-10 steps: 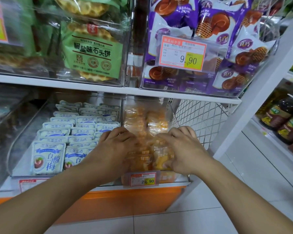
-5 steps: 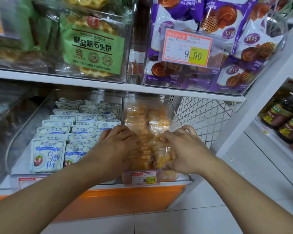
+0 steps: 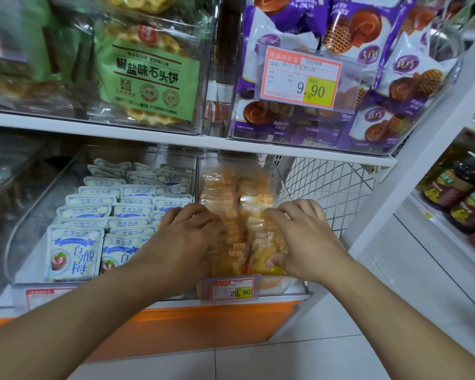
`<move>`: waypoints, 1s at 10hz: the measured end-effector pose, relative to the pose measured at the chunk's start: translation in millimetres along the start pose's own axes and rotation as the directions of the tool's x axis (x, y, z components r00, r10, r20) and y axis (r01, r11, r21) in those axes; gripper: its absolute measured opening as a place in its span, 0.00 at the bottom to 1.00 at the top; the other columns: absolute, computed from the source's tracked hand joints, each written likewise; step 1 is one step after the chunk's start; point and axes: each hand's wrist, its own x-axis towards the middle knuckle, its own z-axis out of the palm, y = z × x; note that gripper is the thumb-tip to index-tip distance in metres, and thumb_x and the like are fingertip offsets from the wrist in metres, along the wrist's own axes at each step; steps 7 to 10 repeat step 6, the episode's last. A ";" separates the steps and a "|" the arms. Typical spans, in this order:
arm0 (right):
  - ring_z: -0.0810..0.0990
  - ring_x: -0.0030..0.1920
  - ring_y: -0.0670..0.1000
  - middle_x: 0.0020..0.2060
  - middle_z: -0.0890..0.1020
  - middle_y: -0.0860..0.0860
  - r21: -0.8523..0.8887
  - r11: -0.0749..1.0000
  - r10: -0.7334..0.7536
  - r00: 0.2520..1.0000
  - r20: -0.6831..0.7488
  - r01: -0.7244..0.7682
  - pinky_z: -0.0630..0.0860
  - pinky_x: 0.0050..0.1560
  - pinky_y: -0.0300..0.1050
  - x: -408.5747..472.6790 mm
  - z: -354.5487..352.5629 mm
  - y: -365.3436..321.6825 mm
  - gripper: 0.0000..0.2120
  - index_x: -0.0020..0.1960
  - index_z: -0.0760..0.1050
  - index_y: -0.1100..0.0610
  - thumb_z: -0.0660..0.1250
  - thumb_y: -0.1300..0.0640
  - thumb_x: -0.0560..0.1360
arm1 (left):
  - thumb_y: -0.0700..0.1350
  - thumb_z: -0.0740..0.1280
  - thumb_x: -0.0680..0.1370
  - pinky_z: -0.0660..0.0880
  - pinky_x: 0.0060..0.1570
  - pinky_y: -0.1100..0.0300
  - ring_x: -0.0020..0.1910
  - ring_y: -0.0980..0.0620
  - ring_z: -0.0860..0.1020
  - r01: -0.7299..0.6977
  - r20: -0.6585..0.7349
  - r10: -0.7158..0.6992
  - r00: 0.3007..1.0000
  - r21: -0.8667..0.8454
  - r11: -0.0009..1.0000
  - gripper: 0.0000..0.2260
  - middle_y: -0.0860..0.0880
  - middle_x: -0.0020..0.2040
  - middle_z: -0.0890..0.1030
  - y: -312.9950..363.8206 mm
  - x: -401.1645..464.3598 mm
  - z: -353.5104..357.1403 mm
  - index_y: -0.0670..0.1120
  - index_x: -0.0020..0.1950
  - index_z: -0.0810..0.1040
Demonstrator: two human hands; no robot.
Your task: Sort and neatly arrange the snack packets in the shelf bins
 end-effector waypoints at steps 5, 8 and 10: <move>0.55 0.78 0.49 0.76 0.65 0.44 0.092 0.996 -0.003 1.000 -0.016 0.004 0.44 0.78 0.48 -0.9 5.3 0.9 0.43 0.77 0.67 0.46 0.75 0.32 0.68 | 0.56 0.72 0.67 0.72 0.64 0.45 0.67 0.50 0.68 -0.023 -0.033 0.024 0.999 0.045 0.999 0.29 0.53 0.65 0.79 -0.1 4.3 3.2 0.49 0.67 0.79; 0.51 0.79 0.46 0.77 0.63 0.42 0.124 0.992 0.000 1.000 0.012 -0.001 0.39 0.76 0.44 -5.3 6.3 3.9 0.45 0.80 0.63 0.45 0.75 0.33 0.68 | 0.61 0.72 0.69 0.69 0.66 0.46 0.69 0.51 0.67 -0.019 -0.011 0.020 1.000 0.037 0.999 0.30 0.55 0.67 0.78 -0.3 2.5 0.9 0.51 0.69 0.76; 0.51 0.79 0.46 0.77 0.63 0.42 0.124 0.992 0.000 1.000 0.012 -0.001 0.39 0.76 0.44 -5.3 6.3 3.9 0.45 0.80 0.63 0.45 0.75 0.33 0.68 | 0.61 0.72 0.69 0.69 0.66 0.46 0.69 0.51 0.67 -0.019 -0.011 0.020 1.000 0.037 0.999 0.30 0.55 0.67 0.78 -0.3 2.5 0.9 0.51 0.69 0.76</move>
